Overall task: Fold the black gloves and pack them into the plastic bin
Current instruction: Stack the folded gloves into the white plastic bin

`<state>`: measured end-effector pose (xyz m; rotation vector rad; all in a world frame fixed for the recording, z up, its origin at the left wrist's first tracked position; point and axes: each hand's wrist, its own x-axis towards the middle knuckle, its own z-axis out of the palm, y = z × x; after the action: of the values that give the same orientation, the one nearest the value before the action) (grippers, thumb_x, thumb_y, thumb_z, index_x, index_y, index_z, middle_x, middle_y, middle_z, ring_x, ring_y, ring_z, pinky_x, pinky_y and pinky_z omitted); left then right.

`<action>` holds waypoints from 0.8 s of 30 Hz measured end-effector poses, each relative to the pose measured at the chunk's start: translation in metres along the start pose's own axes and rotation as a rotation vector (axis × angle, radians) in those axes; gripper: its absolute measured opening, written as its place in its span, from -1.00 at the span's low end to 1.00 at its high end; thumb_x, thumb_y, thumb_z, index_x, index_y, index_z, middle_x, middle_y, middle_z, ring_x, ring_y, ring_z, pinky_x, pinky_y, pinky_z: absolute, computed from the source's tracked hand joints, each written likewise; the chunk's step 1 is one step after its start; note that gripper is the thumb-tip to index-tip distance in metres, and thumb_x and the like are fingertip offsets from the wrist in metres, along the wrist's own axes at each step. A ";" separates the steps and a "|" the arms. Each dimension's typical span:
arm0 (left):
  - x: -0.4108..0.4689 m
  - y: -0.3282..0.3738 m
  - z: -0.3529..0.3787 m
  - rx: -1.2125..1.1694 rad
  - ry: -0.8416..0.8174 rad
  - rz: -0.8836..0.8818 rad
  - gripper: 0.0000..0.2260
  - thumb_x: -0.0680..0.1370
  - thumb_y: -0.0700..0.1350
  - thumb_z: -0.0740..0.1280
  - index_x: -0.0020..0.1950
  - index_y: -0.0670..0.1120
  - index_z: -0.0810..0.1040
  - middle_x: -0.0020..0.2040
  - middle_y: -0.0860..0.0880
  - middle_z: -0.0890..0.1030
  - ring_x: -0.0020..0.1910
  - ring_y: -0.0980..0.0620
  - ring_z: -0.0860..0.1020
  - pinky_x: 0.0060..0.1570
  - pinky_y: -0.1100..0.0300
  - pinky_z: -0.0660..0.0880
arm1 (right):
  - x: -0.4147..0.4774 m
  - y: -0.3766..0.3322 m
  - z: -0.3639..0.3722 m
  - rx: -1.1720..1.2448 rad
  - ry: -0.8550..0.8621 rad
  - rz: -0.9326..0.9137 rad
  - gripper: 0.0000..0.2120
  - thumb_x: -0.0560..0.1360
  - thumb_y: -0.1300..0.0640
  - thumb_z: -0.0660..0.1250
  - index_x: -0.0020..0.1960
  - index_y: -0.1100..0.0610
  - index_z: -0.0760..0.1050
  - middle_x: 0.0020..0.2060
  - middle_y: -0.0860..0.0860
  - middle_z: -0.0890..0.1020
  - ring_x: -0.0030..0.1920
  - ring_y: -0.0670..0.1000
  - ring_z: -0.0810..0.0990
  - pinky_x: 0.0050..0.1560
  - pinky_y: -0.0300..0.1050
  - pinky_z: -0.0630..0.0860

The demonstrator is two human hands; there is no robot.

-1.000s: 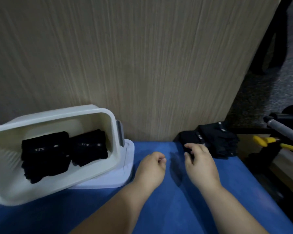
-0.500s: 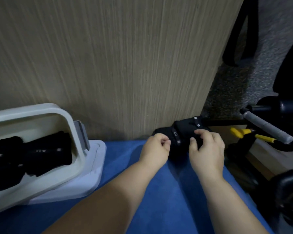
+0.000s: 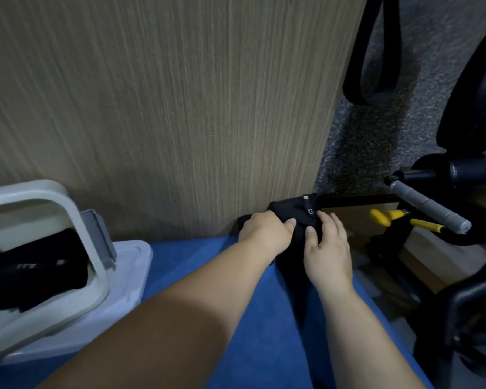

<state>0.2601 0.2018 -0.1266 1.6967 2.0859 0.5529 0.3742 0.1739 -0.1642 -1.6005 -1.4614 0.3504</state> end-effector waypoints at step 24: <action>-0.025 0.032 -0.009 -0.717 0.110 0.208 -0.81 0.55 0.05 0.30 -0.06 -0.07 0.49 -0.19 0.02 0.56 -0.17 -0.01 0.54 -0.12 0.09 0.48 | 0.001 -0.011 -0.023 0.173 0.222 -0.054 -0.58 0.59 -0.05 0.04 0.35 0.10 0.40 0.32 0.05 0.47 0.35 0.05 0.37 0.35 0.03 0.28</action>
<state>0.2862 0.1832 -0.1010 1.4592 1.4937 1.2964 0.3840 0.1640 -0.1429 -1.4113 -1.2674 0.2517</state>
